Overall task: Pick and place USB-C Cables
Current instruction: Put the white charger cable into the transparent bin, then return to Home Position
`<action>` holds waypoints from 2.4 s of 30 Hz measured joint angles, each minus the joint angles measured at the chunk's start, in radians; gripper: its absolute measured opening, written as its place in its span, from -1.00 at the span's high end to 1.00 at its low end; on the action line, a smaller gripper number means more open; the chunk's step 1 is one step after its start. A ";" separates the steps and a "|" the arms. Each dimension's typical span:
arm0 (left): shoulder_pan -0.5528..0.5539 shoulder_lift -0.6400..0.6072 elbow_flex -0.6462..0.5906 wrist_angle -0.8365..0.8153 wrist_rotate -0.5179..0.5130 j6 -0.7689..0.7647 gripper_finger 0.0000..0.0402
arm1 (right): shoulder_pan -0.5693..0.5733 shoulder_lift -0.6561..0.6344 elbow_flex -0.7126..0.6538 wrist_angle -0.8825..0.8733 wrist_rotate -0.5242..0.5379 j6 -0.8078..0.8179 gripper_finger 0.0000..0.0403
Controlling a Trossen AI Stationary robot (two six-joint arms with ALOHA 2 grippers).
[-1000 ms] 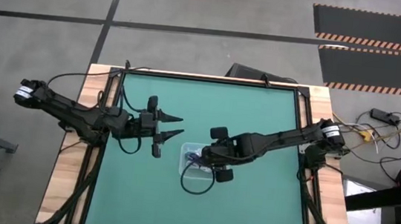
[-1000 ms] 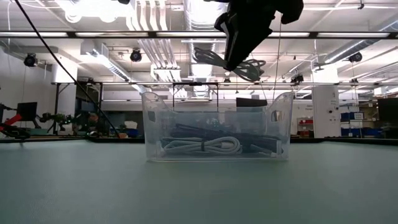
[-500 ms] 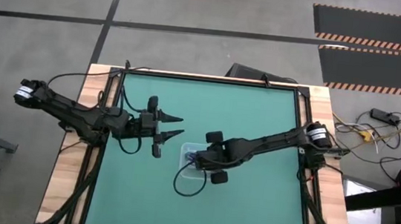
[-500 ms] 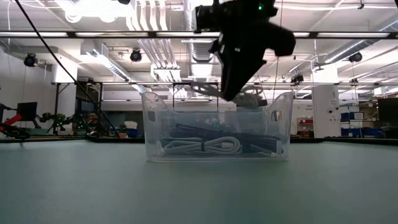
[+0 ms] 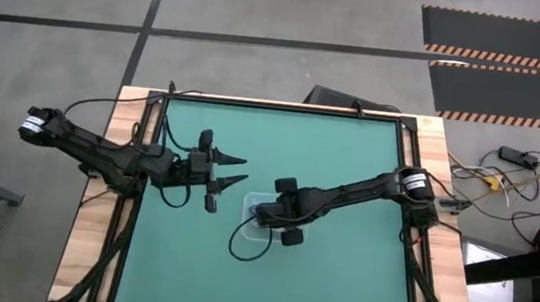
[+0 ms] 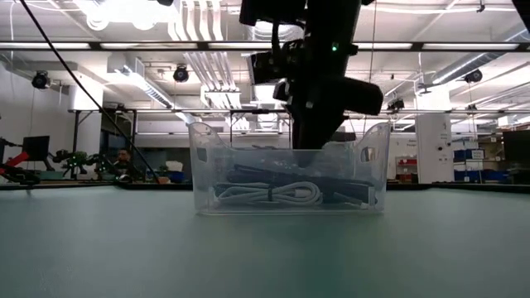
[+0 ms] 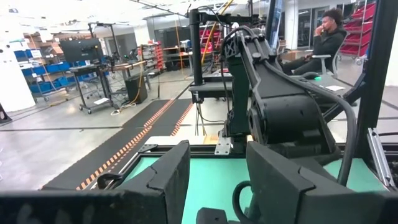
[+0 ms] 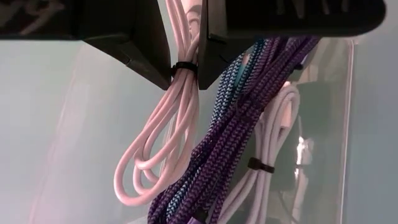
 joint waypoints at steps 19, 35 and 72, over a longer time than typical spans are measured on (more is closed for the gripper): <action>0.000 0.000 0.000 0.000 0.000 0.001 0.29 | -0.003 0.036 0.000 0.022 -0.008 0.000 0.71; 0.000 0.000 0.000 0.000 0.000 0.001 0.29 | -0.006 0.036 0.000 0.022 -0.009 -0.001 0.49; -0.008 -0.166 -0.001 -0.478 0.103 0.006 0.29 | -0.008 -0.392 -0.264 0.313 -0.063 -0.110 0.44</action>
